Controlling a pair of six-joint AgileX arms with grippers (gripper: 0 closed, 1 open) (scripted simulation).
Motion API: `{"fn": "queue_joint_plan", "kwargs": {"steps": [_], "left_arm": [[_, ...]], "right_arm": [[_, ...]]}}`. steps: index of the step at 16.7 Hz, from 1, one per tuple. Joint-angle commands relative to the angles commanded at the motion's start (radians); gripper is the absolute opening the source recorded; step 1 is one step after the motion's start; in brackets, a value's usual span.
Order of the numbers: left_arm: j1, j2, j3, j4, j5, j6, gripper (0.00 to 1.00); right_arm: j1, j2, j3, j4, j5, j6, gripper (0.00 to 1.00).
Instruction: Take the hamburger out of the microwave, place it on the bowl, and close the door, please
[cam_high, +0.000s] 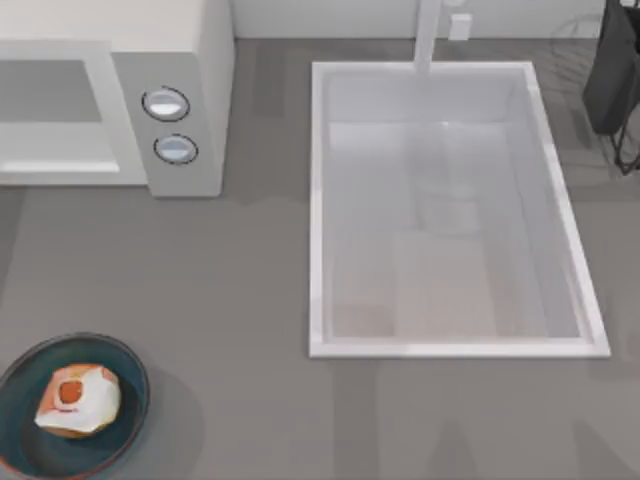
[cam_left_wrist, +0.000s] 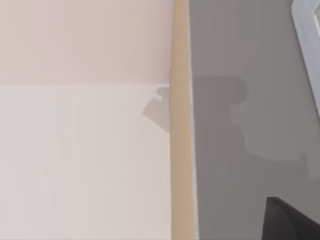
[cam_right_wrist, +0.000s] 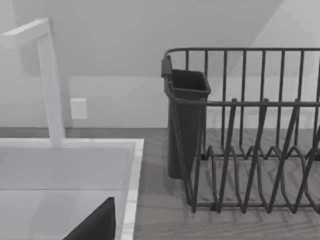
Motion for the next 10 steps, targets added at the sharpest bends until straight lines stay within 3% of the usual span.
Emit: {"fn": "queue_joint_plan", "kwargs": {"steps": [10], "left_arm": [[0.007, 0.119, -0.247, 0.367, 0.004, 0.005, 0.00]], "right_arm": [[0.000, 0.000, 0.000, 0.000, 0.000, 0.000, 1.00]]}}
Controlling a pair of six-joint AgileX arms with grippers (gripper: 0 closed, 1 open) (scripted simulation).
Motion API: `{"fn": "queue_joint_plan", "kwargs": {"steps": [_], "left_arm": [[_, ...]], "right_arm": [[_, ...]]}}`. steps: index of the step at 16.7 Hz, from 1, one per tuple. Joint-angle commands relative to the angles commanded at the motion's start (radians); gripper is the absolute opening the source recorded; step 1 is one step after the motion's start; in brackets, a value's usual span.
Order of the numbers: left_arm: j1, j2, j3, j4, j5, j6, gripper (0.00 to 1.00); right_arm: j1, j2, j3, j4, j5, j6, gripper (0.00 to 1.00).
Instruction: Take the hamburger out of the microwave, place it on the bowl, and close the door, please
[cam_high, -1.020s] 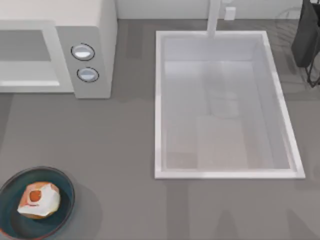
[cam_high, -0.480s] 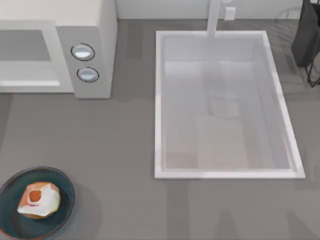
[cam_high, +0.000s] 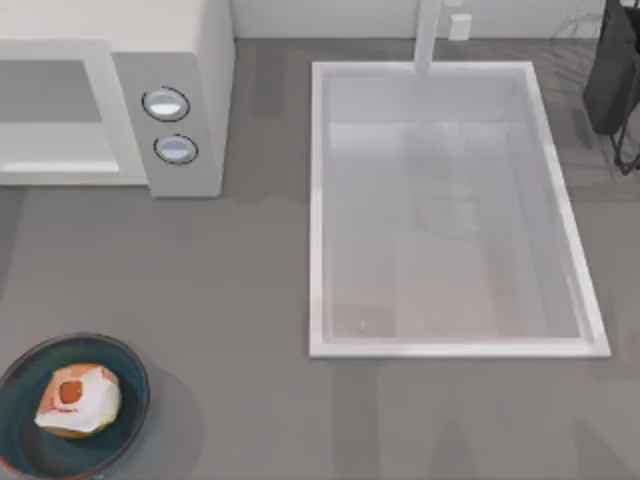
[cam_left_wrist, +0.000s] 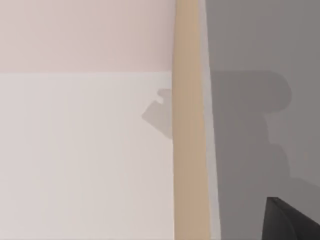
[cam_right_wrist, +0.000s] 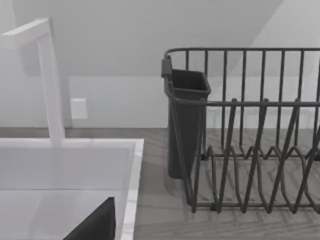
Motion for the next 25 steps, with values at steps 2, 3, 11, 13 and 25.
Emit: {"fn": "queue_joint_plan", "kwargs": {"steps": [2, 3, 11, 13, 25], "left_arm": [[0.001, 0.008, -0.014, 0.016, 0.001, 0.001, 0.00], [0.001, 0.008, -0.014, 0.016, 0.001, 0.001, 0.00], [-0.086, -0.137, -0.177, 0.090, -0.041, -0.089, 0.00], [-0.130, -0.213, -0.279, 0.134, -0.063, -0.138, 0.00], [-0.256, -0.379, -0.450, 0.211, -0.137, -0.272, 0.00]], "right_arm": [[0.000, 0.000, 0.000, 0.000, 0.000, 0.000, 1.00], [0.000, 0.000, 0.000, 0.000, 0.000, 0.000, 1.00], [0.000, 0.000, 0.000, 0.000, 0.000, 0.000, 1.00], [0.000, 0.000, 0.000, 0.000, 0.000, 0.000, 1.00], [0.000, 0.000, 0.000, 0.000, 0.000, 0.000, 1.00]]}}
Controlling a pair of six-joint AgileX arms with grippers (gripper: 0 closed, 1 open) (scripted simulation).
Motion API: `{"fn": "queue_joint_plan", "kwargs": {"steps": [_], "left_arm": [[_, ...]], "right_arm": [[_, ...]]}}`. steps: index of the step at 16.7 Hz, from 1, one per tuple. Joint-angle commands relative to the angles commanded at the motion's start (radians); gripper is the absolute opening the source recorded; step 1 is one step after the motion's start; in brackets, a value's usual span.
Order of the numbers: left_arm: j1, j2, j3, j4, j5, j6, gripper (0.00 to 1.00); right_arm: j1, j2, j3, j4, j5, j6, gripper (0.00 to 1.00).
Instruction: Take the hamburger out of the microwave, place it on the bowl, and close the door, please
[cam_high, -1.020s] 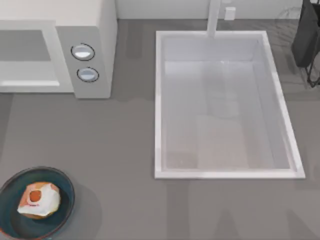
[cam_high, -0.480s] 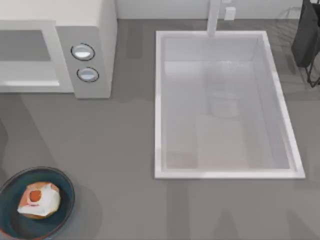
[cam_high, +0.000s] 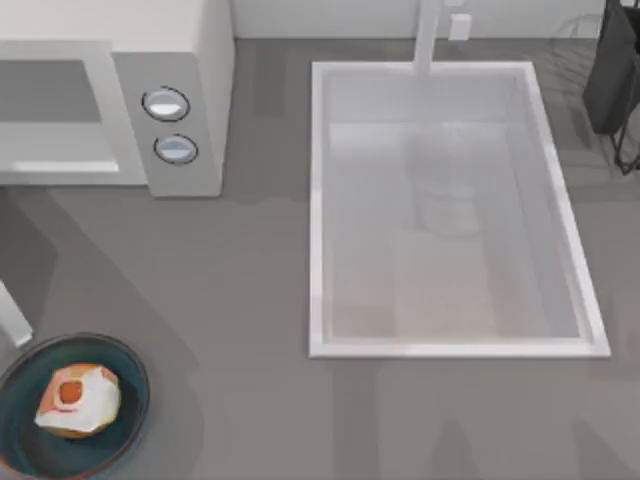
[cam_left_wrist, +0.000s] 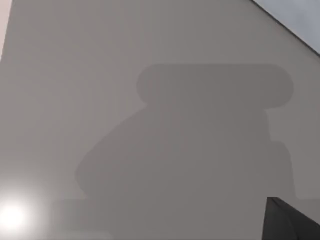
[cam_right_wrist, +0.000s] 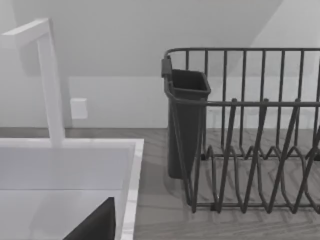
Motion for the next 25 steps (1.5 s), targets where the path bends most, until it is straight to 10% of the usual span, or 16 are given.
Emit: {"fn": "queue_joint_plan", "kwargs": {"steps": [6, 14, 25], "left_arm": [[-0.243, -0.226, -0.186, 0.065, -0.139, -0.218, 0.00], [-0.291, -0.246, -0.204, 0.069, -0.175, -0.263, 0.00], [-0.782, -0.406, -0.298, 0.082, -0.506, -0.627, 0.00]], "right_arm": [[0.000, 0.000, 0.000, 0.000, 0.000, 0.000, 1.00], [0.000, 0.000, 0.000, 0.000, 0.000, 0.000, 1.00], [0.000, 0.000, 0.000, 0.000, 0.000, 0.000, 1.00]]}}
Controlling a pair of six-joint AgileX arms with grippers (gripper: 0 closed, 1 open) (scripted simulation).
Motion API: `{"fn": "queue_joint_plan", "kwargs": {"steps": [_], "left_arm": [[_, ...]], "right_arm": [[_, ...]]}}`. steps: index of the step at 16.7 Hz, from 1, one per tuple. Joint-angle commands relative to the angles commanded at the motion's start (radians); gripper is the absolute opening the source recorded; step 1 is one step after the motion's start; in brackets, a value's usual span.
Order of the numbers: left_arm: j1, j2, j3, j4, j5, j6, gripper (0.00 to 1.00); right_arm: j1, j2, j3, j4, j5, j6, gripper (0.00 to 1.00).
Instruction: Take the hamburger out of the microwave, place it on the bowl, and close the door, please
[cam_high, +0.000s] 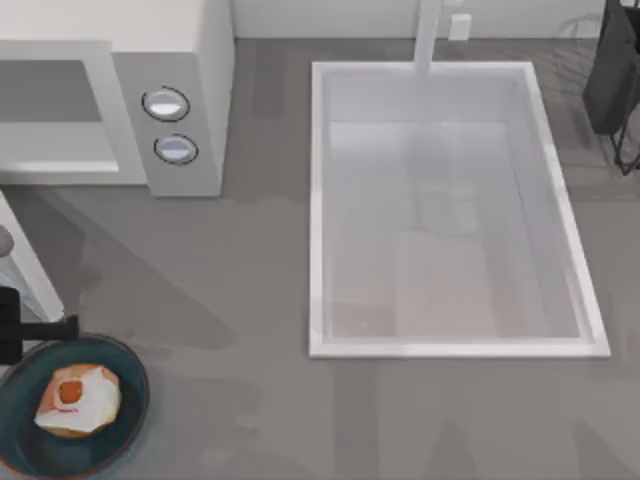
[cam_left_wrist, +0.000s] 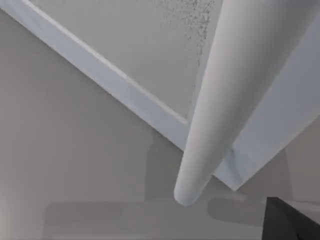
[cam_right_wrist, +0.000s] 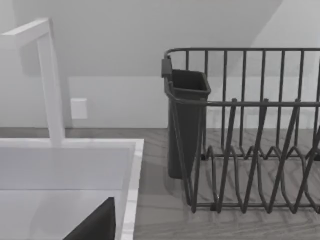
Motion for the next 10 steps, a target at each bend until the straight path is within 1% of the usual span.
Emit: {"fn": "queue_joint_plan", "kwargs": {"steps": [6, 10], "left_arm": [[-0.004, 0.017, 0.014, 0.008, -0.003, -0.006, 0.00], [-0.007, 0.176, 0.110, 0.073, -0.004, -0.006, 0.00]], "right_arm": [[0.000, 0.000, 0.000, 0.000, 0.000, 0.000, 1.00], [0.000, 0.000, 0.000, 0.000, 0.000, 0.000, 1.00]]}}
